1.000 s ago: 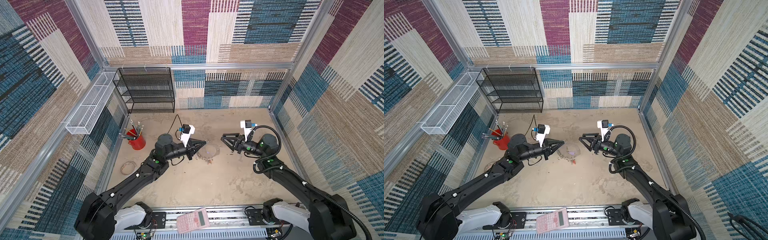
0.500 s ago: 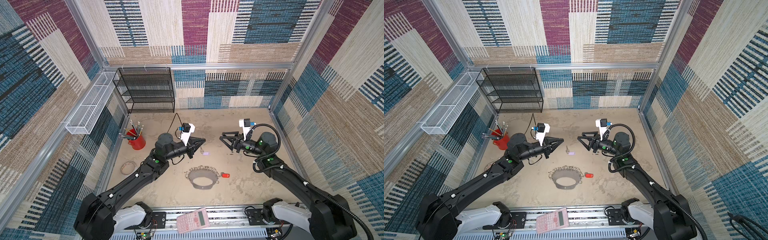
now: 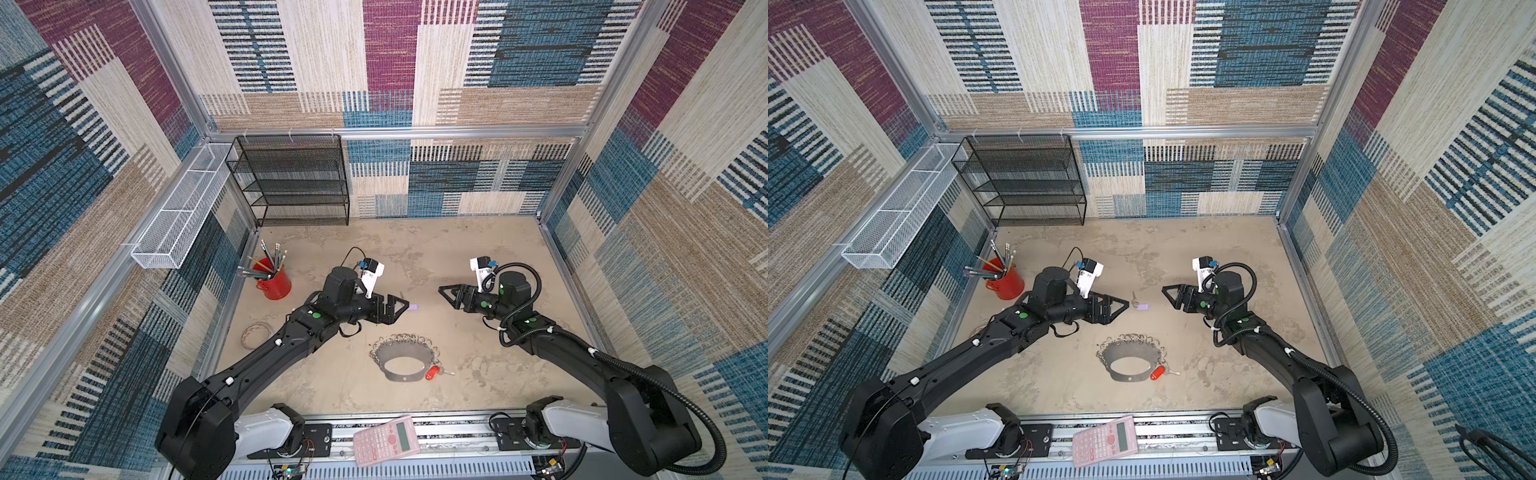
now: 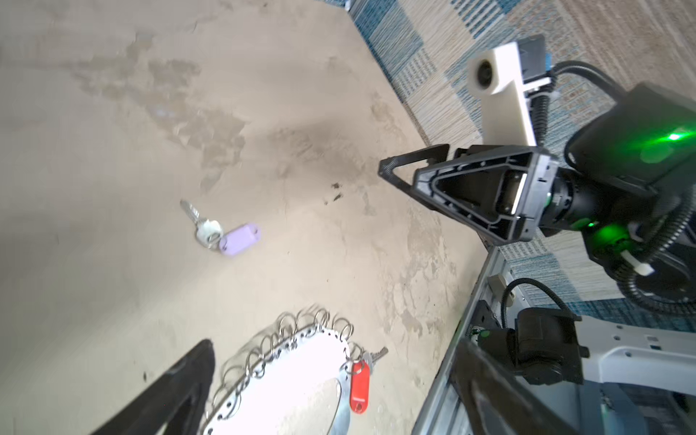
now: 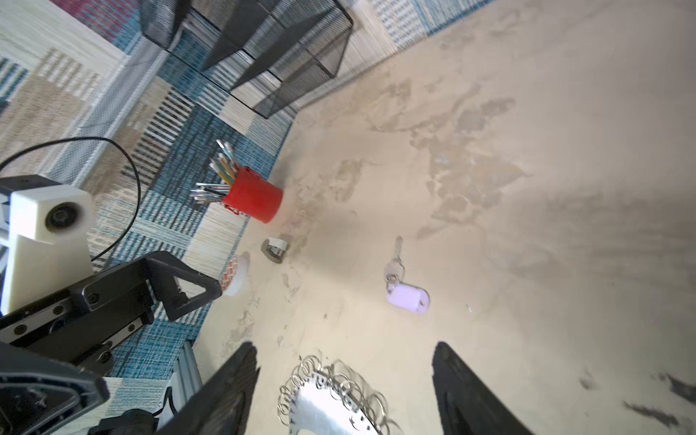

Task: Attach keys to a key ring
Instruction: Pick up the keyring from the center of the table.

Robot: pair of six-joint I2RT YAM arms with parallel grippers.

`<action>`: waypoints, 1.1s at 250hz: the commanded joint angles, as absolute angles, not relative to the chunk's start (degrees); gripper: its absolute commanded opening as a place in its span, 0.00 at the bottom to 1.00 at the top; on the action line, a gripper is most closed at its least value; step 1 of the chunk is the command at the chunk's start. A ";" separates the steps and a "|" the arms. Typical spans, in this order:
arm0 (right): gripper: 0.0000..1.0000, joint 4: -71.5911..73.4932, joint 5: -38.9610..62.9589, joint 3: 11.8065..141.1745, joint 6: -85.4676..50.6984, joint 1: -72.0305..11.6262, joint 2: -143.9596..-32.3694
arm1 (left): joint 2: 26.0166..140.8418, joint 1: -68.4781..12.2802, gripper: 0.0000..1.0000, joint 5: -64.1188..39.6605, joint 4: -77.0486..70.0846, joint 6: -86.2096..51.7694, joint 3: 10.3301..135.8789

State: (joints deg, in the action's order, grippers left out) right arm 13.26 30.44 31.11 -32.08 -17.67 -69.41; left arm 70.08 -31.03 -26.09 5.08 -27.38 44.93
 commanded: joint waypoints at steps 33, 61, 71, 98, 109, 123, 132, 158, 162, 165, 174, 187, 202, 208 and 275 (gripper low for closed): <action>1.00 7.68 24.04 28.72 -29.81 -18.19 -66.31 | 64.95 -24.34 0.99 -34.57 4.09 -46.01 32.39; 1.00 7.80 24.52 28.85 -29.97 -18.37 -66.61 | 61.79 -25.16 0.99 -33.64 13.65 -47.09 32.18; 1.00 7.91 24.61 28.98 -29.84 -18.61 -66.92 | 60.98 -25.69 0.98 -33.62 16.81 -48.32 31.77; 1.00 8.04 23.69 29.35 -29.40 -20.26 -68.17 | 59.23 -28.42 0.84 -29.38 24.57 -51.71 30.89; 1.00 8.24 23.72 29.51 -29.51 -20.83 -68.70 | 58.89 -30.07 0.77 -28.08 27.06 -53.15 30.92; 1.00 9.41 24.79 29.34 -29.83 -21.31 -69.54 | 58.78 -32.90 0.72 -26.47 28.45 -55.11 31.09; 1.00 9.96 25.30 29.42 -30.04 -21.60 -70.20 | 59.02 -35.07 0.68 -25.32 28.23 -56.60 31.29; 1.00 12.11 26.59 29.07 -31.08 -22.22 -71.56 | 62.10 -40.01 0.60 -20.31 28.16 -59.40 33.27; 0.99 12.48 26.86 28.96 -31.19 -22.30 -71.66 | 62.87 -40.53 0.59 -19.67 27.99 -59.70 33.58; 1.00 12.69 26.99 29.00 -31.33 -22.32 -71.79 | 63.35 -40.97 0.59 -19.25 27.81 -59.94 33.79; 1.00 13.23 27.38 28.91 -31.61 -22.49 -71.94 | 64.99 -42.00 0.57 -17.96 27.08 -60.65 34.54; 1.00 13.57 27.81 28.87 -31.79 -22.66 -72.02 | 67.34 -43.50 0.54 -15.36 26.99 -61.57 35.93; 1.00 13.91 28.14 28.67 -31.87 -22.83 -71.63 | 69.60 -45.01 0.54 -11.63 27.51 -62.75 37.65; 1.00 14.01 28.09 28.58 -31.90 -22.94 -71.41 | 70.49 -45.47 0.53 -10.59 27.35 -63.13 38.30; 0.99 13.89 28.80 27.74 -30.74 -23.02 -68.68 | 79.29 -48.64 0.42 -2.84 28.68 -66.97 43.24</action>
State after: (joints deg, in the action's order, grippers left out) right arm 11.79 27.92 28.05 -31.27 -22.92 -69.78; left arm 77.06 -47.88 -8.82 26.87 -63.79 41.95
